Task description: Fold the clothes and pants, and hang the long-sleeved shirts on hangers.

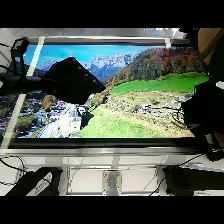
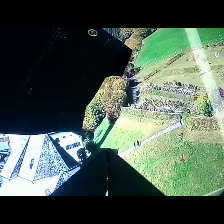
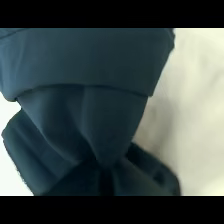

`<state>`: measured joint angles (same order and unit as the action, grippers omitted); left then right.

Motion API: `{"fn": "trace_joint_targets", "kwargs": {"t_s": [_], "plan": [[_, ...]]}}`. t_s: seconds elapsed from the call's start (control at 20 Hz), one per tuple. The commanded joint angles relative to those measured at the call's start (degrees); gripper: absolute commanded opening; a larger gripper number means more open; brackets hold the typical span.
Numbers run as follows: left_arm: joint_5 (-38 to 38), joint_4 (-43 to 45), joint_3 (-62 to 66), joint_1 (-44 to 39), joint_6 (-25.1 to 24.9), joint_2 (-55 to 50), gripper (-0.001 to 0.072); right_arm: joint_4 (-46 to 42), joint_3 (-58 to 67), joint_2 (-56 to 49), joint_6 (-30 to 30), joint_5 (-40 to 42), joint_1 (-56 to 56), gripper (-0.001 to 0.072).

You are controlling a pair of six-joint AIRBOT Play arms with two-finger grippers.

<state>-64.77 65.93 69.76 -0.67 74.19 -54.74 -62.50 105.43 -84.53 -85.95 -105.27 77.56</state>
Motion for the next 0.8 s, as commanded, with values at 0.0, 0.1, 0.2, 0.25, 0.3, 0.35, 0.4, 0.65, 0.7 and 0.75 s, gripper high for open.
{"fn": "trace_joint_targets", "kwargs": {"t_s": [0.0, 0.1, 0.2, 0.25, 0.3, 0.35, 0.4, 0.65, 0.7, 0.75], "plan": [[0.0, 0.0, 0.0, 0.0, 0.0, 0.0, 0.0021, -1.4, -3.8, 0.7, -2.5, -0.2, -2.4, 0.0268], [0.0, 0.0, 0.0, 0.0, 0.0, 0.0, 0.0021, -2.4, -2.3, 2.9, -5.1, -0.2, -1.9, 0.0279], [0.0, 0.0, 0.0, 0.0, 0.0, 0.0, 0.0021, -2.4, 3.2, 3.9, -6.2, -0.1, -0.9, 0.0279], [0.0, 0.0, 0.0, 0.0, 0.0, 0.0, 0.0021, -2.2, 7.0, 4.3, -6.2, 0.0, -0.7, 0.0276], [0.0, 0.0, 0.0, 0.0, 0.0, 0.0, 0.0021, -1.3, 10.4, 4.8, -6.2, 0.0, -0.8, 0.0263], [0.0, 0.0, 0.0, 0.0, 0.0, 0.0, 0.0021, 3.9, 12.0, 5.6, -6.5, 0.0, -0.9, 0.0263], [-0.4, 0.0, 0.0, 0.0, 0.0, 0.0, 0.0021, 13.3, 12.1, 7.0, -6.6, 0.0, -1.0, 0.0261], [-0.5, 0.0, 0.0, 0.0, 0.0, 0.0, 0.0021, 40.0, 11.8, 14.2, -0.3, 1.9, -11.1, 0.0008], [-0.5, 0.0, 0.0, 0.0, 0.0, 0.0, 0.0021, 39.8, 11.8, 15.4, -0.1, 2.7, -14.6, 0.0007], [-0.5, 0.0, 0.0, 0.0, 0.0, 0.0, 0.0021, 39.5, 11.8, 16.1, 0.0, 2.8, -17.8, 0.0007]]}}
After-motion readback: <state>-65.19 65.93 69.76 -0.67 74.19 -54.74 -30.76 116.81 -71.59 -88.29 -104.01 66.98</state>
